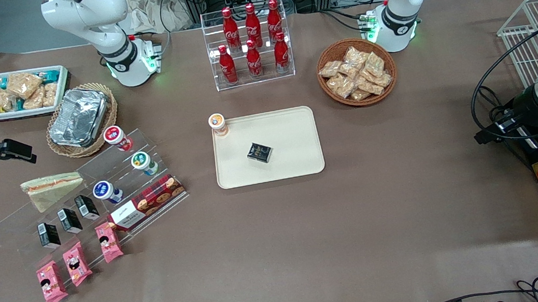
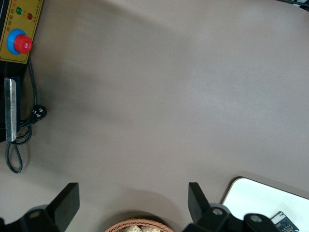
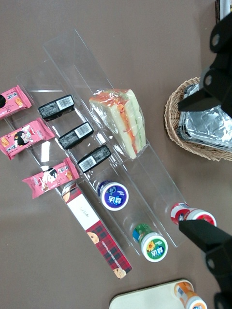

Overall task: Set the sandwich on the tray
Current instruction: 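Move the right gripper down to the wrapped sandwich on the acrylic rack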

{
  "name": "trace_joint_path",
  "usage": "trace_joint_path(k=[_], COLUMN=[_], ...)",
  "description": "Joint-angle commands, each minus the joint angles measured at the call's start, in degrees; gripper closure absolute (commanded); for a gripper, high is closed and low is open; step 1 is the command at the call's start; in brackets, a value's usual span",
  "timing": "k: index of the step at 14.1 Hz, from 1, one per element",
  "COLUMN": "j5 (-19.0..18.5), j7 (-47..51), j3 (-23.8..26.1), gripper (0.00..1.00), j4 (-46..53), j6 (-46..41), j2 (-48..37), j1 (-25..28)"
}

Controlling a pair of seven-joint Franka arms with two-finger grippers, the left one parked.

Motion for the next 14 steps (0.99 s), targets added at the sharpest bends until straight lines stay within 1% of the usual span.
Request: trace_joint_path(k=[1,4,6,7,9,11,12,14], j5=[0.9,1.0,0.6,0.0,-3.5,-3.1,-2.7,-2.7], j7=[-0.2,0.2,3.4,6.5,9.6,10.3,12.4,20.8], j3=[0.1,0.1,0.0,0.0,0.1,0.1,0.1,0.0], gripper=[0.01,0.01,0.01,0.01,0.01,0.01,0.01,0.01], j4=[-1.0,0.0,1.8,2.3,2.4,2.9,3.0,3.0], j6=[-0.4,0.6,1.6,2.2,6.5,7.8,7.5,6.9], j2=[-1.1,0.2,1.6,2.2,3.5,4.4,5.0,5.0], j1=[-0.3,-0.3,-0.4,-0.4,0.0,-0.1,-0.3,-0.5])
